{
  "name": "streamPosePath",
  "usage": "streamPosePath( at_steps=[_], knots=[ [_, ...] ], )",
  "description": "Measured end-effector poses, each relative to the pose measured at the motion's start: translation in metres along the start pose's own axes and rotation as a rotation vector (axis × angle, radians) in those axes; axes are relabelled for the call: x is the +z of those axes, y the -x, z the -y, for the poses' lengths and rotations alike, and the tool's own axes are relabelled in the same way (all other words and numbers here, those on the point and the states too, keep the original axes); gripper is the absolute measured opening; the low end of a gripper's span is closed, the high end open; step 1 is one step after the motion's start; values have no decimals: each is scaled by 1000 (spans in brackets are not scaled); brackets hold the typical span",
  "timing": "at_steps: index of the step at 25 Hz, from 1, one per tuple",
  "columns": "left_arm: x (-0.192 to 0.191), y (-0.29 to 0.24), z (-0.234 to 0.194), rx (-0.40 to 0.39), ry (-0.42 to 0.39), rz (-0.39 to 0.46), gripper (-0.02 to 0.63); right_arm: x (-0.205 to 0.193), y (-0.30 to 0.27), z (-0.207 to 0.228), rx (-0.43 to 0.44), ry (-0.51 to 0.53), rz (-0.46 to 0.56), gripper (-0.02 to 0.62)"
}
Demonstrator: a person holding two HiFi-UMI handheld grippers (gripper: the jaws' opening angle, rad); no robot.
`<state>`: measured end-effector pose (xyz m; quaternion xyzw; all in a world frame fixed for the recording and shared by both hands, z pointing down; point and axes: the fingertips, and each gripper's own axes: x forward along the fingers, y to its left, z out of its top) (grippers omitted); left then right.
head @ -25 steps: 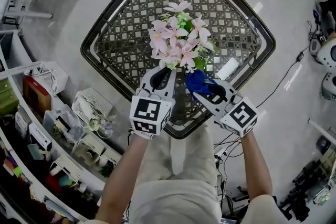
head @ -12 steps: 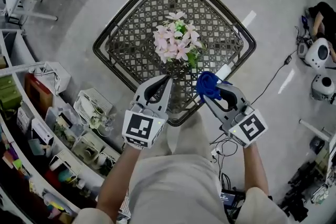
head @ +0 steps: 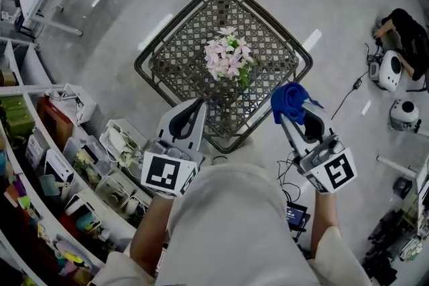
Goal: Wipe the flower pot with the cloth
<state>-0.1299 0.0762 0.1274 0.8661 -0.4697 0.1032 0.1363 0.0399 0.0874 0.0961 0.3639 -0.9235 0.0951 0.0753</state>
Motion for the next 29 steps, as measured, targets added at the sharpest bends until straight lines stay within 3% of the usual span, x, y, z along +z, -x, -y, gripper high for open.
streamPosePath(
  at_steps=[6, 29],
  knots=[
    [34, 29, 1, 11, -14, 83, 28, 39, 16, -12, -63, -16, 102, 114],
    [31, 12, 32, -46, -19, 47, 28, 23, 15, -27, -73, -3, 43, 114]
  ],
)
